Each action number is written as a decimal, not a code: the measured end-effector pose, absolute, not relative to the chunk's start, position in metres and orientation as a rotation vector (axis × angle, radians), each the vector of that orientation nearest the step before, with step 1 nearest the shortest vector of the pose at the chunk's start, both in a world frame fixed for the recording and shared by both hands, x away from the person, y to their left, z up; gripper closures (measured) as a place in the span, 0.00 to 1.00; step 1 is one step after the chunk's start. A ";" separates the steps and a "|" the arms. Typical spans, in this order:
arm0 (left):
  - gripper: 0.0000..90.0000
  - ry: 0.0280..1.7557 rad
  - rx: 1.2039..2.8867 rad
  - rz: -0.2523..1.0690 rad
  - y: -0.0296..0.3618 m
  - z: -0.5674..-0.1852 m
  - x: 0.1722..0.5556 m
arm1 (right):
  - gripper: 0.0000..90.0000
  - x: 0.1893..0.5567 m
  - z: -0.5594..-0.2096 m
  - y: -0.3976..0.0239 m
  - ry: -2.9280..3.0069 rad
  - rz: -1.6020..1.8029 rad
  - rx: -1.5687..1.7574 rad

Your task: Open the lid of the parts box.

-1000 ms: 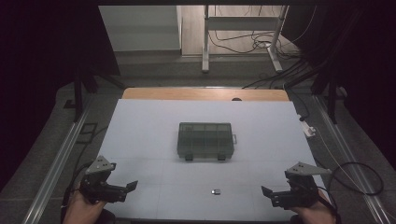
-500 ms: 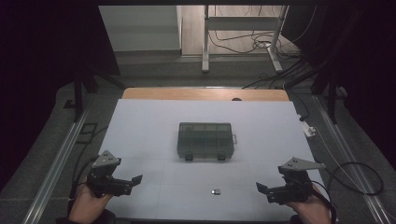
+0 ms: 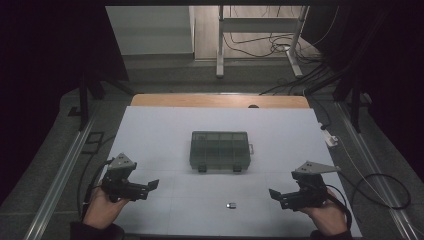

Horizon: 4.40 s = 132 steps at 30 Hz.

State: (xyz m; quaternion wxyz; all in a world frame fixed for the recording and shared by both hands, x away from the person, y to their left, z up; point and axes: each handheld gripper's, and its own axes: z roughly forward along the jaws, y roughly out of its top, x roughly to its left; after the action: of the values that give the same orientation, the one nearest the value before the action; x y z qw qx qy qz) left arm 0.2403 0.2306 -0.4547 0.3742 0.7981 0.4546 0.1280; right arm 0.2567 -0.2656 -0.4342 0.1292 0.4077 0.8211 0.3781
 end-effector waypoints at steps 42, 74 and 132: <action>0.00 0.996 2.132 0.313 0.194 -0.467 0.300 | 0.00 0.308 -0.442 -0.234 2.448 1.090 1.154; 0.00 1.007 2.126 0.237 0.159 -0.472 0.341 | 0.00 0.342 -0.452 -0.205 2.517 0.957 1.148; 0.02 0.976 2.183 0.255 0.137 -0.488 0.339 | 0.98 0.362 -0.502 -0.193 2.688 0.696 1.070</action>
State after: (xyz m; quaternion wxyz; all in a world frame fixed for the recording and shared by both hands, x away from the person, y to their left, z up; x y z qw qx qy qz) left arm 0.3389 0.1367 -0.4882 0.3602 0.8468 0.3787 0.0990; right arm 0.3623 -0.1928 -0.5022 0.0827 0.3582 0.9003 0.2331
